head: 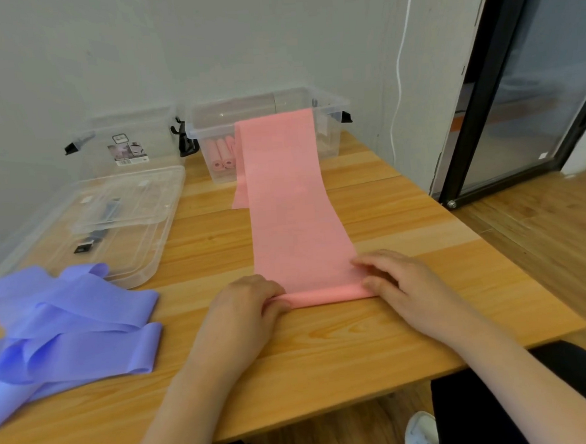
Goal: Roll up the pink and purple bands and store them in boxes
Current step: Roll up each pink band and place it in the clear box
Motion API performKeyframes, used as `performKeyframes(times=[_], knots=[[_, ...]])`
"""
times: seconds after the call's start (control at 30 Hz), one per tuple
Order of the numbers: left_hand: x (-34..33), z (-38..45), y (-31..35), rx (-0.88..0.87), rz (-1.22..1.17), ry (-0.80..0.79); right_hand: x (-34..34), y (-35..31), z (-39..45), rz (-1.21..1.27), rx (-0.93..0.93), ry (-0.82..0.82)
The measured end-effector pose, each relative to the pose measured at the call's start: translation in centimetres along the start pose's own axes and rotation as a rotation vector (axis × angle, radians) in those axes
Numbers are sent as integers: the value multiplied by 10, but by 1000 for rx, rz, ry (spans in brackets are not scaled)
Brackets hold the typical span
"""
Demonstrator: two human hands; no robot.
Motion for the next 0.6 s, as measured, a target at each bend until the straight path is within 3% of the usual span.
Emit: performKeyframes(times=[0.13,0.4,0.6], knots=[[-6,0,6,-47,-18,-51,-7,1,-2,324,-128,18],[-7,0,7,-45,-46,-79,-13,7,-1,275,-108,-94],[-14,0,10,-74,-23,-92,-11,-5,-1,452,-73,-7]])
Point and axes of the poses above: each hand's wrist, its own z-axis towards the middle knuckle, its own x-axis out of the back of the hand, y = z × x, the point moved 9 cm from there along z, towards the middle knuckle, and after that the axes turned 2 degrees about -y, right-handed, at the moved point
